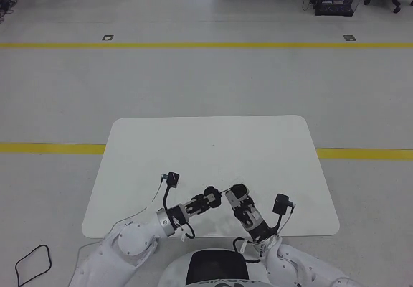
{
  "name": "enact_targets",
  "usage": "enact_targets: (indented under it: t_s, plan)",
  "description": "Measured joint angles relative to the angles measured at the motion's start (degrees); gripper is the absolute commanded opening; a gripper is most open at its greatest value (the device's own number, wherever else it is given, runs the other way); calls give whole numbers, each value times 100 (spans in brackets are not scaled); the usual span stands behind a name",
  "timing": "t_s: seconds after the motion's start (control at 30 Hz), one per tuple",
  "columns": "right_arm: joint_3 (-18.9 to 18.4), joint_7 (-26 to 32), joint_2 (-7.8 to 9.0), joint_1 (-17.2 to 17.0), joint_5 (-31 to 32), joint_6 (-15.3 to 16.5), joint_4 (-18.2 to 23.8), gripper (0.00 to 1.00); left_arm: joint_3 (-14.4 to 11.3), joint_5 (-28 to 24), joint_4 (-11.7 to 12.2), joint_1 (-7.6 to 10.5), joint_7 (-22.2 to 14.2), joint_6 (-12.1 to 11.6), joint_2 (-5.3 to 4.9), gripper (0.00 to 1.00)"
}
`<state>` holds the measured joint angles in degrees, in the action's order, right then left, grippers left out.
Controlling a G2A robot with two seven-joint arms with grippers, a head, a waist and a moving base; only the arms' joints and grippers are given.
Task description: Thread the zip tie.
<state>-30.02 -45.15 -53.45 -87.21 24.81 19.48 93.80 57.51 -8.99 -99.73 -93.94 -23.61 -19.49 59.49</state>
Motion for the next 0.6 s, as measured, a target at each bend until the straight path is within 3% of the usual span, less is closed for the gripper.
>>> enact_targets:
  t_s: [0.17, 0.33, 0.53, 0.6]
  plan:
    - [-20, -71, 159, -35, -79, 0, 166, 100, 147, -279, 42, -27, -151, 1, -28, 0]
    - [-18, -66, 159, -34, -81, 0, 166, 100, 192, -347, 78, 9, -347, 1, -40, 0]
    - [-19, -49, 157, -37, -92, 0, 181, 100, 173, -370, 88, 21, -333, 35, -35, 0]
    - [-42, 210, 164, -55, -283, 0, 333, 100, 174, -588, 147, 55, -384, 77, -30, 0]
